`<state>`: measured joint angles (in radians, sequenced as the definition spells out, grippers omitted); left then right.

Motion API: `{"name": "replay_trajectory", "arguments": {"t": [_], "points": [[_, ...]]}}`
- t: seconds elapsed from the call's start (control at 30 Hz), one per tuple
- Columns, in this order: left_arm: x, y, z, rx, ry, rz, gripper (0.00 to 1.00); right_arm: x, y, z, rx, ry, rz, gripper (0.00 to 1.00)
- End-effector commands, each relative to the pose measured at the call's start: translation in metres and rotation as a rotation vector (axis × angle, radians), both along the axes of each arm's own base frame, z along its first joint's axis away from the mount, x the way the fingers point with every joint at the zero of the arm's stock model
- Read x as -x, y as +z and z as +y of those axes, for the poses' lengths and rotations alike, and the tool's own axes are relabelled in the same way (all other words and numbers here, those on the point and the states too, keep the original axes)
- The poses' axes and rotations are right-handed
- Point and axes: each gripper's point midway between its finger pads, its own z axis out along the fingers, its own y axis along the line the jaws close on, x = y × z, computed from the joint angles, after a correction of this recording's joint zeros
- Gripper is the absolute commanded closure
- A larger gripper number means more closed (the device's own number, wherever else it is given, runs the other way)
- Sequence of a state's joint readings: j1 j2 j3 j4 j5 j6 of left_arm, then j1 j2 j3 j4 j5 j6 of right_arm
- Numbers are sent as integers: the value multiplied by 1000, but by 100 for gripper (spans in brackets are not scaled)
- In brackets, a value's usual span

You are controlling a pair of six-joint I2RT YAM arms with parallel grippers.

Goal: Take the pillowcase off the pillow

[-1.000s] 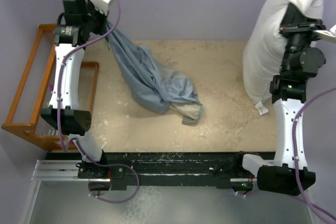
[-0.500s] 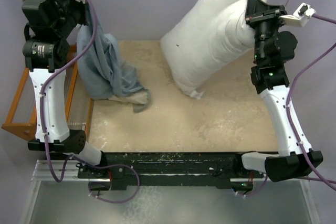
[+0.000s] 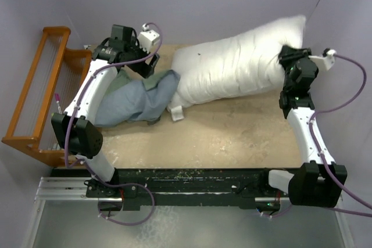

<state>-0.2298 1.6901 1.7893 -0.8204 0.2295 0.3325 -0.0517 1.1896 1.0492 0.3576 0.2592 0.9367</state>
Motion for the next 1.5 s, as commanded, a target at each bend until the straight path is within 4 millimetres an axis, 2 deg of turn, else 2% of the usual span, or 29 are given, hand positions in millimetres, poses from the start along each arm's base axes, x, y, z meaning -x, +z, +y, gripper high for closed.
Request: {"name": "replay_trajectory", "arguments": {"t": [0.0,0.03,0.07,0.1,0.17,0.23,0.33,0.37,0.4,0.53,0.6,0.7,0.93,1.0,1.07,1.17,1.2,1.3,1.37,1.4,1.47], "points": [[6,-12,1,-18,-41,2,1,7,-75,15,126,107,159,46],[4,-14,5,-28,-22,-12,1,11,-91,13,156,101,203,20],[2,-14,9,-36,0,-34,1,16,-104,5,179,63,246,3],[-1,-14,13,-44,25,-54,1,22,-114,-4,220,23,278,1],[-1,-13,20,-9,59,-78,1,32,-127,-12,271,-10,333,0],[-3,-4,31,121,107,-99,1,44,-134,-21,318,-54,367,0],[-7,12,63,282,183,-172,1,66,-137,-36,385,-131,408,0],[-6,7,69,289,193,-182,1,74,-137,-42,421,-160,420,0],[-4,2,72,283,197,-185,1,82,-138,-47,437,-191,436,0],[8,-44,84,228,244,-168,1,115,-143,-63,424,-303,457,0],[14,-67,91,207,278,-182,1,135,-149,-79,415,-414,477,0],[30,-93,95,194,291,-211,1,152,-163,-80,415,-425,500,0],[66,-129,104,242,376,-304,1,195,-188,-92,367,-545,526,0],[73,-134,108,243,399,-359,1,199,-199,-94,344,-570,531,0],[78,-135,112,240,412,-419,1,188,-192,-87,405,-503,484,0],[84,-135,118,219,428,-443,1,161,-178,-49,685,-212,405,0],[87,-134,119,215,428,-452,1,159,-177,-42,752,-163,391,0],[89,-125,121,216,436,-468,1,161,-179,-36,783,-126,385,0],[89,-116,123,231,456,-463,1,160,-188,-30,732,-93,378,0],[90,-108,124,244,469,-455,1,160,-190,-27,754,-73,377,0],[96,-106,120,268,468,-390,1,157,-190,-13,820,11,343,0]]}}
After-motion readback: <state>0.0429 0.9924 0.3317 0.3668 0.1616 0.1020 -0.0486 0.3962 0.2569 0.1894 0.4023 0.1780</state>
